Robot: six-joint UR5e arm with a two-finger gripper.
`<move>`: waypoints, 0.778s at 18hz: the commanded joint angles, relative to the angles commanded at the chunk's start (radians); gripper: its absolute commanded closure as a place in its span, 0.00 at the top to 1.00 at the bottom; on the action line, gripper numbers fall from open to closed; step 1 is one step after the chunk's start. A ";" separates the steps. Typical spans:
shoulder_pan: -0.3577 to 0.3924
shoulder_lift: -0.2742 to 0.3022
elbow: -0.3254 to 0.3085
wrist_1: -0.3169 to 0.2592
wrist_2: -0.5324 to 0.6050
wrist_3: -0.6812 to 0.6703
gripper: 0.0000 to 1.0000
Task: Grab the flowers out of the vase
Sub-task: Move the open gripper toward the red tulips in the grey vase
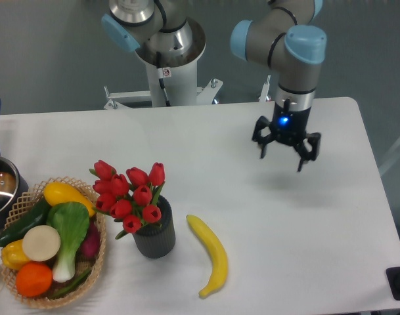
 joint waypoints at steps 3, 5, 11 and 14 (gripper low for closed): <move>-0.005 0.008 -0.014 -0.002 -0.152 -0.096 1.00; -0.024 0.012 -0.020 -0.002 -0.230 -0.144 1.00; -0.074 0.008 -0.020 0.002 -0.414 -0.158 1.00; -0.089 0.009 -0.020 0.002 -0.474 -0.160 1.00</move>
